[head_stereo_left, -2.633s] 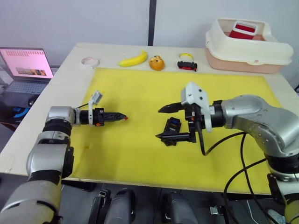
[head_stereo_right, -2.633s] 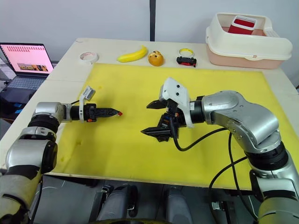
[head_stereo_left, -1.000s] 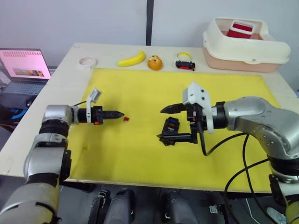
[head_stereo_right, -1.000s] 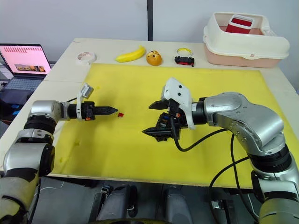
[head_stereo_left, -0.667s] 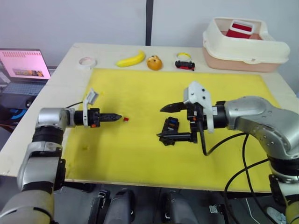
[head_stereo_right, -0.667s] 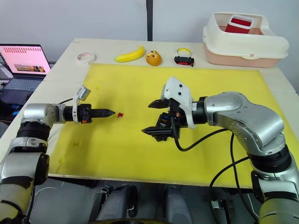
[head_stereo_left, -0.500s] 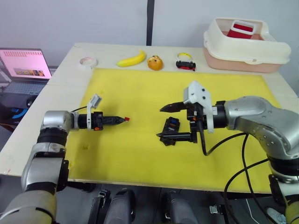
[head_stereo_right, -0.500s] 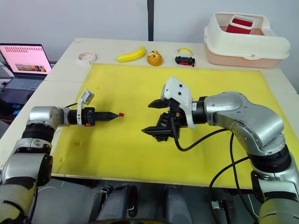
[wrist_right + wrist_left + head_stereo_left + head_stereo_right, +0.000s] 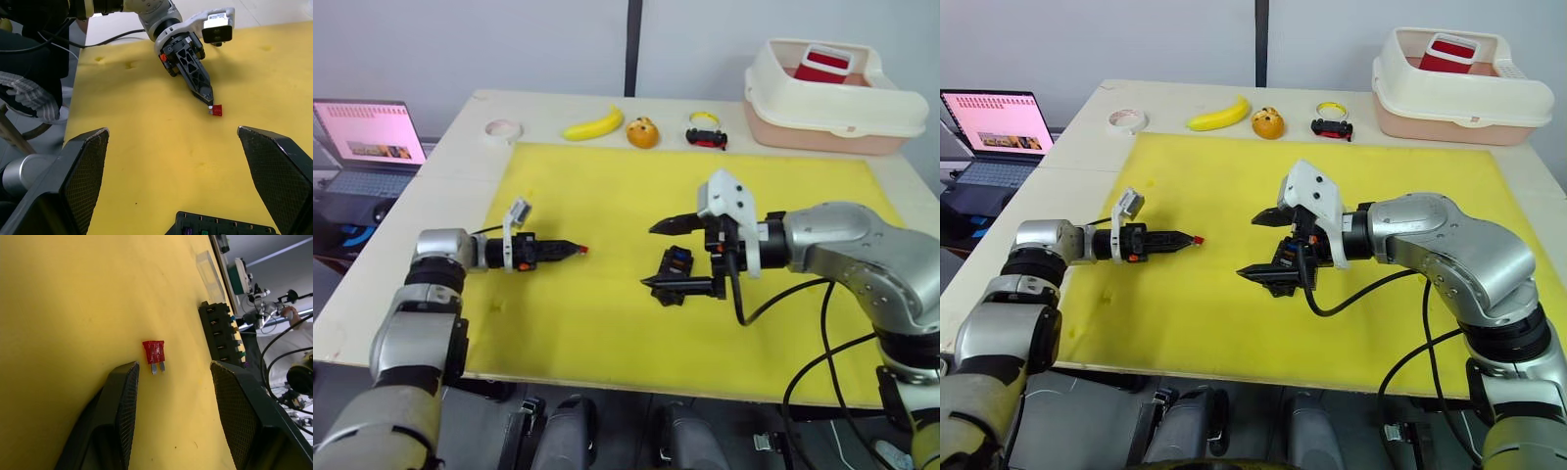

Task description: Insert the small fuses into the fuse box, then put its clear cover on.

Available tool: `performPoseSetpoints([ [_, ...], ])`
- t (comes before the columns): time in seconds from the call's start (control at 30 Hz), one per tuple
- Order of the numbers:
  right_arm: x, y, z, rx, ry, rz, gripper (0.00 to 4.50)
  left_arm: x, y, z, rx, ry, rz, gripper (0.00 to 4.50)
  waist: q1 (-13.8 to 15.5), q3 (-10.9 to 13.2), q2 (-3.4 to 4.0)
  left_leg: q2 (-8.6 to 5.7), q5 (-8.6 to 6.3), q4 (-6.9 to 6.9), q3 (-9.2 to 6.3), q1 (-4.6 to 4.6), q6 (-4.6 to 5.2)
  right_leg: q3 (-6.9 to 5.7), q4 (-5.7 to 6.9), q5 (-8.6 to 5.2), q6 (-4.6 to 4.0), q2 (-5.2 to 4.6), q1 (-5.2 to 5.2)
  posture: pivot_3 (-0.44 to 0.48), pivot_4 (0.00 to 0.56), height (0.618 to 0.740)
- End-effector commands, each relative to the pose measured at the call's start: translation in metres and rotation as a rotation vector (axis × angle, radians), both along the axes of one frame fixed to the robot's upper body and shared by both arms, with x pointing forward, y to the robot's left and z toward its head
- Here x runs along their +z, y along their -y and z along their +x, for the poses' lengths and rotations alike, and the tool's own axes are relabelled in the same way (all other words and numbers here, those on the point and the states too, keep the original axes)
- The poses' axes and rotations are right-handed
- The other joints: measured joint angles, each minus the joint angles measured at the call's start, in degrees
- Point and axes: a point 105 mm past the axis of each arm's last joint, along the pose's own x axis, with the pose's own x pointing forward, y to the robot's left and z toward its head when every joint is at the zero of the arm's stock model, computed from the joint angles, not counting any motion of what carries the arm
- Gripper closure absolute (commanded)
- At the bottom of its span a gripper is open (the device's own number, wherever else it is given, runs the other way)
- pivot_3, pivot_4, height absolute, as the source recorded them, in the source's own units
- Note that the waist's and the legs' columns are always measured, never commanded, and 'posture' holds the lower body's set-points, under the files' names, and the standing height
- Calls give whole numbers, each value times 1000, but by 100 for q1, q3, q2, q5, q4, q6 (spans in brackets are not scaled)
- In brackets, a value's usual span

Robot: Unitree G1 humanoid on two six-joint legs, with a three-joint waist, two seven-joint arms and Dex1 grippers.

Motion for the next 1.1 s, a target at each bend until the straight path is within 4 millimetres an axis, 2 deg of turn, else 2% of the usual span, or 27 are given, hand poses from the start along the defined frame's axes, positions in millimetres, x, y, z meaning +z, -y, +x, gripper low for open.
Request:
performPoseSetpoints([
  [0.03,8,-2,-5,16,35,16,0,-4,15,-4,-63,-23,-2,2069,0,0,0,0,0,0,0,0,0,0,0,0,0,0,0,0,150,740],
  [0.53,6,-2,-6,0,41,11,0,-14,22,2,-22,-14,15,2069,20,-1,0,-4,0,2,-5,2,0,-2,-2,0,1,-5,7,0,150,740],
  [0.63,6,-1,-7,-4,40,10,0,-14,21,4,-11,-10,21,2951,16,-1,-1,-4,0,3,-5,2,0,-3,-2,0,1,-5,8,0,150,740],
  [0.73,6,-1,-7,-4,40,9,0,-15,19,4,-7,-11,26,4464,15,-2,1,-4,0,2,-5,2,0,-3,-2,0,1,-4,8,0,150,740],
  [1.03,5,-1,-7,-4,39,9,0,-18,13,1,-13,-8,37,4464,-7,-6,9,-3,0,2,-7,10,0,-4,-1,0,1,-3,14,0,150,740],
  [1.1,5,-1,-7,-4,38,9,0,-13,10,2,-6,11,31,4464,-9,-6,9,-2,0,2,-7,10,0,-4,-1,0,1,-3,14,0,150,740],
])
